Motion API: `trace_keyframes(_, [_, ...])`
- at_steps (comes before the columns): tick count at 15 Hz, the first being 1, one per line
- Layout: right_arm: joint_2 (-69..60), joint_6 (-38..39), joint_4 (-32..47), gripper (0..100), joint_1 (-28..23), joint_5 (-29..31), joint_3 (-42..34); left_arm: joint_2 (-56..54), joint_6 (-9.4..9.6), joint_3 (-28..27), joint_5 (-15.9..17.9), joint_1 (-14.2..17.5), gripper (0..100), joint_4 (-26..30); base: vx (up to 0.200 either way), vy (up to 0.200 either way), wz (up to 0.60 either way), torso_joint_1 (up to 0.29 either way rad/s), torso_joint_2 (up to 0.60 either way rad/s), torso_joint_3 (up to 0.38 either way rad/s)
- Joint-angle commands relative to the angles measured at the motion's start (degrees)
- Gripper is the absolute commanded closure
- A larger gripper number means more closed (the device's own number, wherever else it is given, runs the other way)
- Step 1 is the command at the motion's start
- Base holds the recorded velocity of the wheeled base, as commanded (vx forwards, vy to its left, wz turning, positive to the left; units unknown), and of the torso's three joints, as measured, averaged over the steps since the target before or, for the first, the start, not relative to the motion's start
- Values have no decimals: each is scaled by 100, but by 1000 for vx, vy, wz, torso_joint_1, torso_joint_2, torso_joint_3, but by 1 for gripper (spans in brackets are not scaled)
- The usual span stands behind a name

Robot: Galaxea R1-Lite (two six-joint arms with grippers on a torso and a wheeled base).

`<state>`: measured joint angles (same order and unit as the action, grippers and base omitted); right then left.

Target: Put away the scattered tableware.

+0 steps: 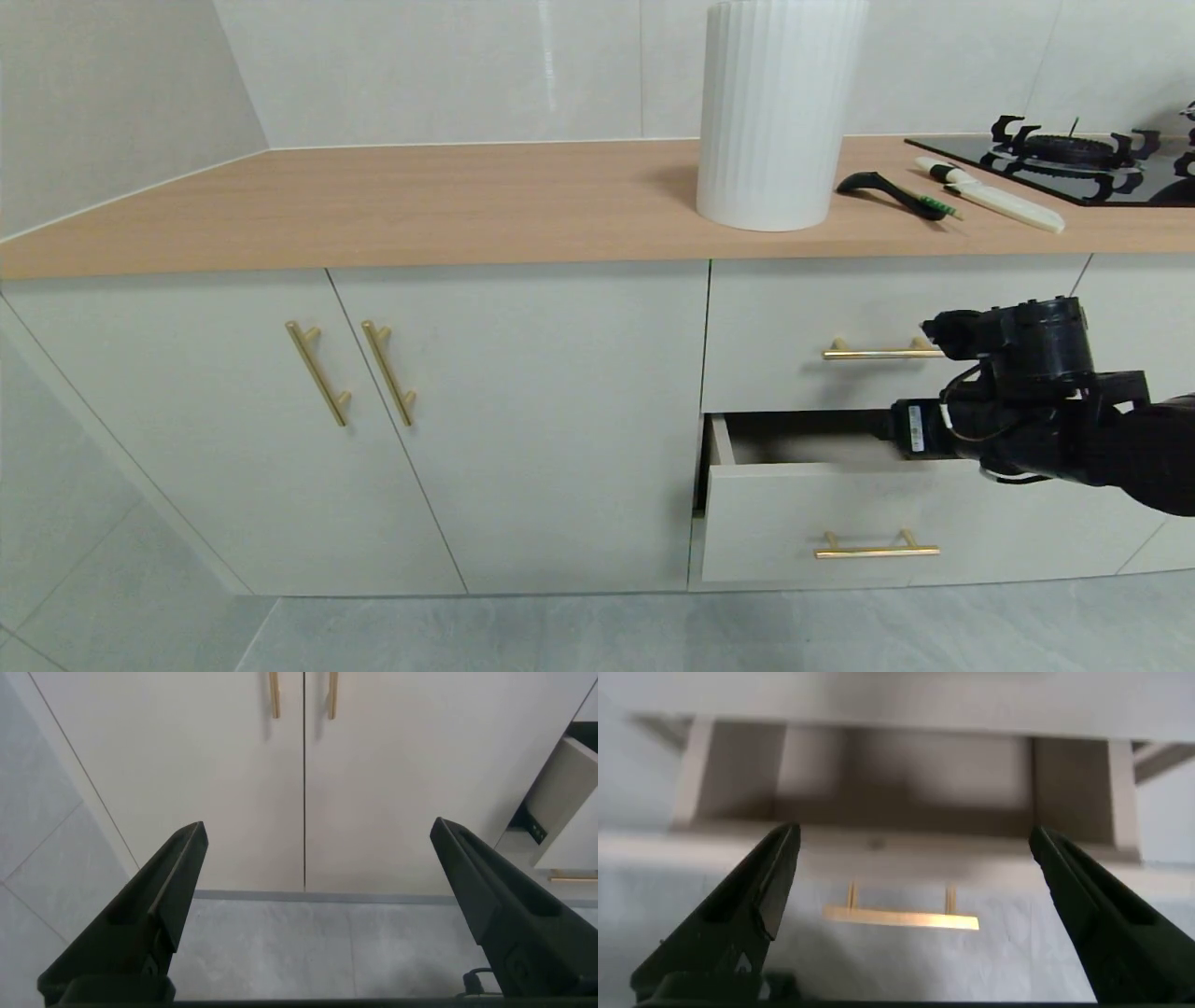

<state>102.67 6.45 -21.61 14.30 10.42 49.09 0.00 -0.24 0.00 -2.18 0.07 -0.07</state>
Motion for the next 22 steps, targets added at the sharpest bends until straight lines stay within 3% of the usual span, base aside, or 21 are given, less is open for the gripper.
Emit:
trace_keyframes(1, [667, 14, -405, 0, -6, 91, -84, 0, -2, 0, -2, 1, 0, -1, 0, 0, 0, 0, 0, 0])
trace_keyframes(7, [1027, 23, -844, 0, -6, 127, -119, 0, -2, 0, -2, 1, 0, -1, 0, 0, 0, 0, 0, 0])
trace_keyframes(17, [851, -38, -792, 0, 3, 127, -365, 0, -2, 0, -2, 1, 0, -1, 0, 0, 0, 0, 0, 0])
trace_keyframes(22, [605, -47, 52, 0, 3, 91, -312, 9, -2, 0, -2, 1, 0, -1, 0, 0, 0, 0, 0, 0])
